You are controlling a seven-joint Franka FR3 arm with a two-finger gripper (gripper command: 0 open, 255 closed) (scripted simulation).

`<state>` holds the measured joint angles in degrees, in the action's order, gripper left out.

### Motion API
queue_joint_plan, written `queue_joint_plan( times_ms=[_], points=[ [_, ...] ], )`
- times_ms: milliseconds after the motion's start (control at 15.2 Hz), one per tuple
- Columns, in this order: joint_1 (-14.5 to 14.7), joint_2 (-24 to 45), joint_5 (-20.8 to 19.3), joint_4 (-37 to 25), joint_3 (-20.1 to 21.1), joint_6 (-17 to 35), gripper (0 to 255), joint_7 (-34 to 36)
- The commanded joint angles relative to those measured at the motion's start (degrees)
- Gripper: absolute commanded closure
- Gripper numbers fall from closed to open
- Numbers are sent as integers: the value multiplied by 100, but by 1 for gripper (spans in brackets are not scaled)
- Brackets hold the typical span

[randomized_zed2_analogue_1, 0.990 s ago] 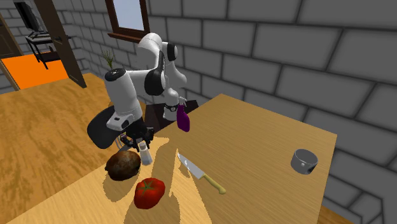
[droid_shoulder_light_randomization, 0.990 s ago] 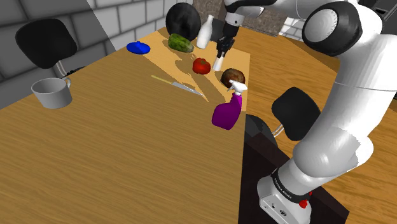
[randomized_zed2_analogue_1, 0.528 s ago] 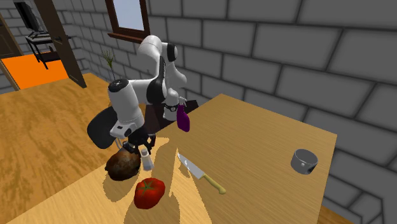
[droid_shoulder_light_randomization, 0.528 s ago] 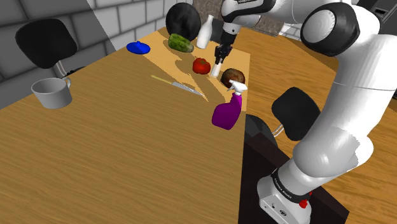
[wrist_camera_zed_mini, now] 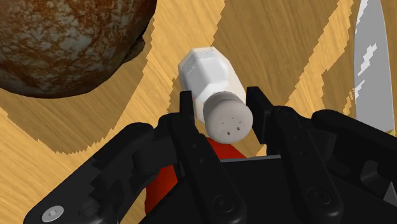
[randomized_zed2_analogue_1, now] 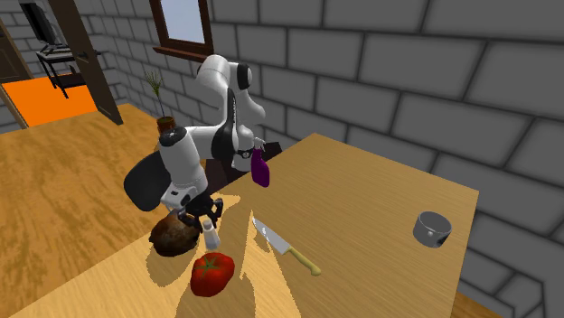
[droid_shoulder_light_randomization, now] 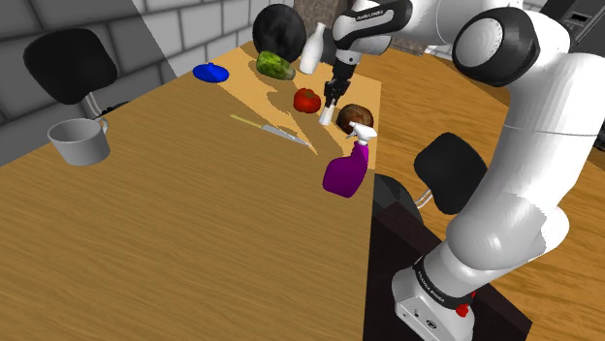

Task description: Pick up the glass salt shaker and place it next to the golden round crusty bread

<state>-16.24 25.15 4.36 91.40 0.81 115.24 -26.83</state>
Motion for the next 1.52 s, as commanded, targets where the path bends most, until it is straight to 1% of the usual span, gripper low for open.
queue_joint_plan(
  times_ms=[0,396,462,792,1056,1452],
  points=[
    [-2,5,2,37,0,46,255,-6],
    [-2,5,2,37,0,46,255,-6],
    [-2,5,2,37,0,46,0,-6],
    [-2,5,2,37,0,46,0,-6],
    [-29,-172,-11,-433,-13,-603,0,6],
    [-29,-172,-11,-434,-13,-603,0,6]
  ],
)
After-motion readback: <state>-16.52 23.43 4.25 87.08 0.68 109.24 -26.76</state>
